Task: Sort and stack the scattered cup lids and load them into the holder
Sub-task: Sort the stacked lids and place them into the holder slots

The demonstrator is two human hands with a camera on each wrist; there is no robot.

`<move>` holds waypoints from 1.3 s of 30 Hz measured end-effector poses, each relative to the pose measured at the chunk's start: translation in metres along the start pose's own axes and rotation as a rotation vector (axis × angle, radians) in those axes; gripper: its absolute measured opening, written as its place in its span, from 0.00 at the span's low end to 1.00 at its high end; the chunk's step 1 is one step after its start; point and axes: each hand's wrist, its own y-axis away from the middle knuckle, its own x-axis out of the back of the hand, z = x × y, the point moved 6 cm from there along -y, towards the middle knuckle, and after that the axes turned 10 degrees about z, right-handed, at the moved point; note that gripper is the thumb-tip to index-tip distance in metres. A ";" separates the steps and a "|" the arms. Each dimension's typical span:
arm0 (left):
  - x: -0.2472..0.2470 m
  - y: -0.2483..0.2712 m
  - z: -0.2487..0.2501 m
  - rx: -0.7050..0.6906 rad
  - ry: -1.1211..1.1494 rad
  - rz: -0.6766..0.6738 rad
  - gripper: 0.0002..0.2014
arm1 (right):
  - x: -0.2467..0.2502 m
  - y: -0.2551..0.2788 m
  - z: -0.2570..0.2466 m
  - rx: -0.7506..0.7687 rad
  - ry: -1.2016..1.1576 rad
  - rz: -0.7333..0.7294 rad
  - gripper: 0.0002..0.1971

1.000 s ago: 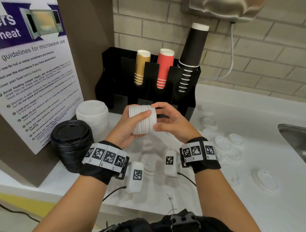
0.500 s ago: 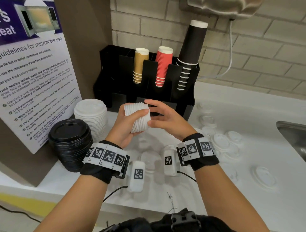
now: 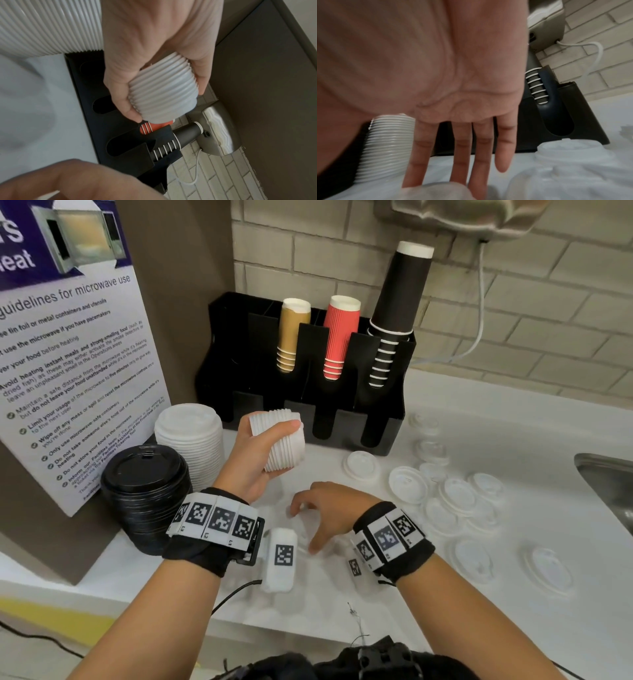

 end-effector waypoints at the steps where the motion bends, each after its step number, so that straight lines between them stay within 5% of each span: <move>1: -0.001 0.001 0.000 0.003 -0.003 -0.002 0.27 | 0.003 -0.001 0.001 0.009 -0.030 0.023 0.32; 7: 0.001 0.001 0.001 0.015 0.003 0.010 0.26 | 0.050 0.012 0.039 -0.091 -0.536 0.379 0.21; 10: -0.003 0.004 0.000 0.032 -0.011 -0.027 0.34 | 0.072 0.023 0.053 -0.110 -0.898 0.600 0.18; 13: -0.011 0.010 -0.004 0.062 -0.055 -0.097 0.39 | 0.082 0.026 0.048 -0.043 -1.138 0.616 0.19; 20: -0.021 0.017 -0.008 0.081 -0.101 -0.184 0.39 | 0.081 0.027 0.032 0.028 -1.127 0.563 0.23; 39: -0.027 0.014 -0.009 0.036 -0.072 -0.140 0.34 | 0.077 0.028 0.035 0.022 -1.018 0.538 0.23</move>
